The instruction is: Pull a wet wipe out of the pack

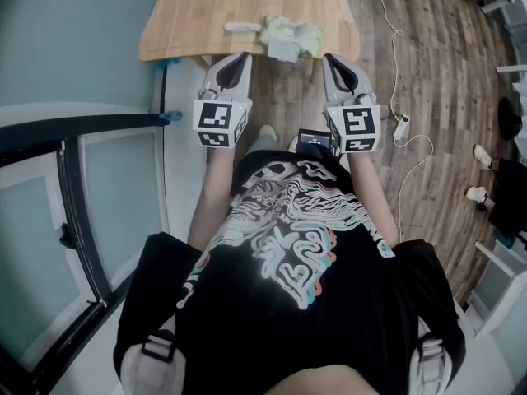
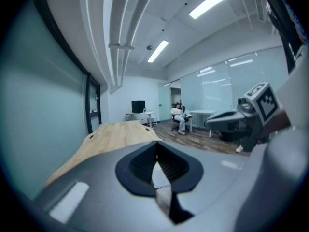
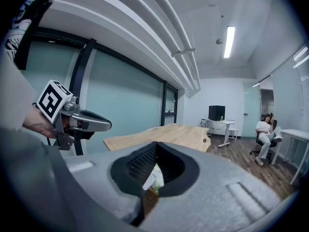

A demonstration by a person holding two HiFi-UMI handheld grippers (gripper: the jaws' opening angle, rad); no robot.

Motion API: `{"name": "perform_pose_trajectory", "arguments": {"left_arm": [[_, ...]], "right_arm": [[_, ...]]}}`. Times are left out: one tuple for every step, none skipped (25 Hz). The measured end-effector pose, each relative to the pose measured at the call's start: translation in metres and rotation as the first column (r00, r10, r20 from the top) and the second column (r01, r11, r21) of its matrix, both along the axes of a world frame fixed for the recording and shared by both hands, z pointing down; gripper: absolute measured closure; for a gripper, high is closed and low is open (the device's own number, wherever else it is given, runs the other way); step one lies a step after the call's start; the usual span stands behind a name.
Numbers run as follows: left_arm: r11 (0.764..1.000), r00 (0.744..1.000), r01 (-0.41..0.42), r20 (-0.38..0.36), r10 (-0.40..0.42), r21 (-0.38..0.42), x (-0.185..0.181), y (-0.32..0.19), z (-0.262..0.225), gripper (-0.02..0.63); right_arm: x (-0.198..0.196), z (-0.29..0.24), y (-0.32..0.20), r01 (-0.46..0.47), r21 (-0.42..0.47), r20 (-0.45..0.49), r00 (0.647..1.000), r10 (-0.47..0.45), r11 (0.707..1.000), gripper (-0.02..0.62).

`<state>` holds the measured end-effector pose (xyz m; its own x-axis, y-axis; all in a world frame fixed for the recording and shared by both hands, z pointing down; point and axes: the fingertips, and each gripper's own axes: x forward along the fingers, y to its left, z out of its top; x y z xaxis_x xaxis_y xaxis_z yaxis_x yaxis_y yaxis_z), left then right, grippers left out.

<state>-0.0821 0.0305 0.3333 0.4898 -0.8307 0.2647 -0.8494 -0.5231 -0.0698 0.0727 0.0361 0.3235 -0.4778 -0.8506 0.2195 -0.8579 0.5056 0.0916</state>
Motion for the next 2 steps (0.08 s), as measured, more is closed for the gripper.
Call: {"name": "perform_pose_trajectory", "arguments": {"left_arm": [[1.0, 1.0, 0.0, 0.001, 0.0, -0.001, 0.0008, -0.0006, 0.0003, 0.617], [1.0, 1.0, 0.0, 0.002, 0.0, -0.001, 0.0017, -0.0011, 0.0006, 0.617]], "right_arm": [[0.0011, 0.001, -0.0007, -0.001, -0.003, 0.002, 1.0, 0.001, 1.0, 0.597], [0.0022, 0.0019, -0.0014, -0.001, -0.006, 0.003, 1.0, 0.001, 1.0, 0.595]]}}
